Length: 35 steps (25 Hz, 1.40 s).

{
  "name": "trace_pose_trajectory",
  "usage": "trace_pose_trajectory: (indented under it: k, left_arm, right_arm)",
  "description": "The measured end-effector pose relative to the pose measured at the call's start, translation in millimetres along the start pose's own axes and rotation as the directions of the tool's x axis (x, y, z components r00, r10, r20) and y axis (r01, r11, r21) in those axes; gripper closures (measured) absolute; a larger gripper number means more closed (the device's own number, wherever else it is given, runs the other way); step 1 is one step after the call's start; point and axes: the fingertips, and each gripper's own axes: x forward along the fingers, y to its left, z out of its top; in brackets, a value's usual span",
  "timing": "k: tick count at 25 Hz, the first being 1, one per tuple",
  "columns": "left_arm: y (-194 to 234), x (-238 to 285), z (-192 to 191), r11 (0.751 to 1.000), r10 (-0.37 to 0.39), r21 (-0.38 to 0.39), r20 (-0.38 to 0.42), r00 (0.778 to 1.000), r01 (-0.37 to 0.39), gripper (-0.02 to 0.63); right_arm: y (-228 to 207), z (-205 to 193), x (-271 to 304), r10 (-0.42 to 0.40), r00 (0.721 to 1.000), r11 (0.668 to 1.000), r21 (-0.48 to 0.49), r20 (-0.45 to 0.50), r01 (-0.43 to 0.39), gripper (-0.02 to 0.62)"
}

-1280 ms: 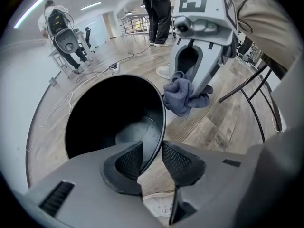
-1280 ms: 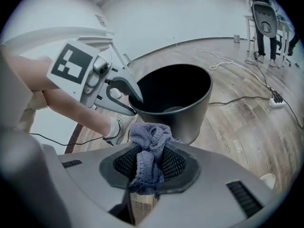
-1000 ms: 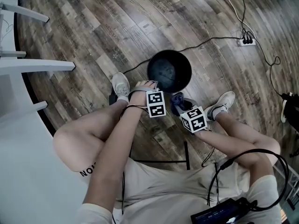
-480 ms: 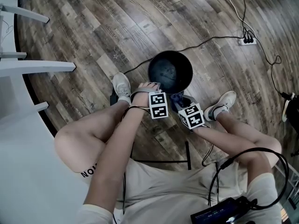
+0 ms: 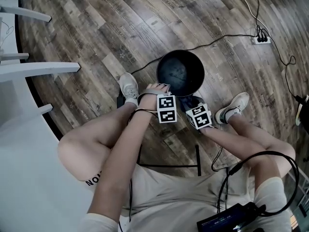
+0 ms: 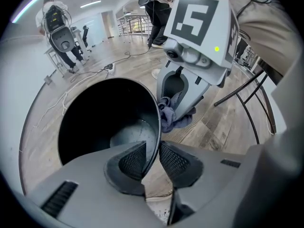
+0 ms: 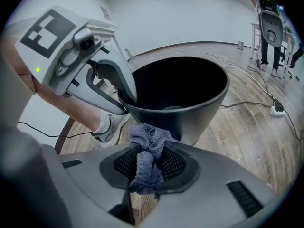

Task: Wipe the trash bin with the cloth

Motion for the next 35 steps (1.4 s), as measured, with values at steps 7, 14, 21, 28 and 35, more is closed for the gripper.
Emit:
trace_pose_trajectory:
  k: [7, 14, 21, 28, 35]
  left_arm:
    - [5, -2, 4, 1.000, 0.003, -0.026, 0.024, 1.000, -0.003, 0.517]
    - [11, -3, 8, 0.999, 0.008, -0.031, 0.052, 0.999, -0.006, 0.548]
    - [9, -3, 7, 1.000, 0.000, -0.030, 0.064, 0.998, 0.002, 0.549]
    - [8, -3, 12, 0.999, -0.004, -0.041, 0.078, 0.997, 0.007, 0.549]
    - [9, -3, 11, 0.995, -0.005, -0.100, 0.077, 0.997, 0.012, 0.549]
  right_arm:
    - [-14, -9, 25, -0.007, 1.000, 1.000, -0.017, -0.004, 0.007, 0.492]
    - [-37, -20, 60, -0.035, 0.999, 0.999, -0.009, -0.020, 0.035, 0.492]
    - [-55, -44, 97, -0.055, 0.994, 0.994, -0.104, -0.092, 0.045, 0.492]
    - [-79, -64, 124, -0.055, 0.983, 0.994, -0.100, -0.173, 0.039, 0.492]
    - [-77, -69, 124, -0.042, 0.979, 0.998, -0.049, -0.201, 0.033, 0.492]
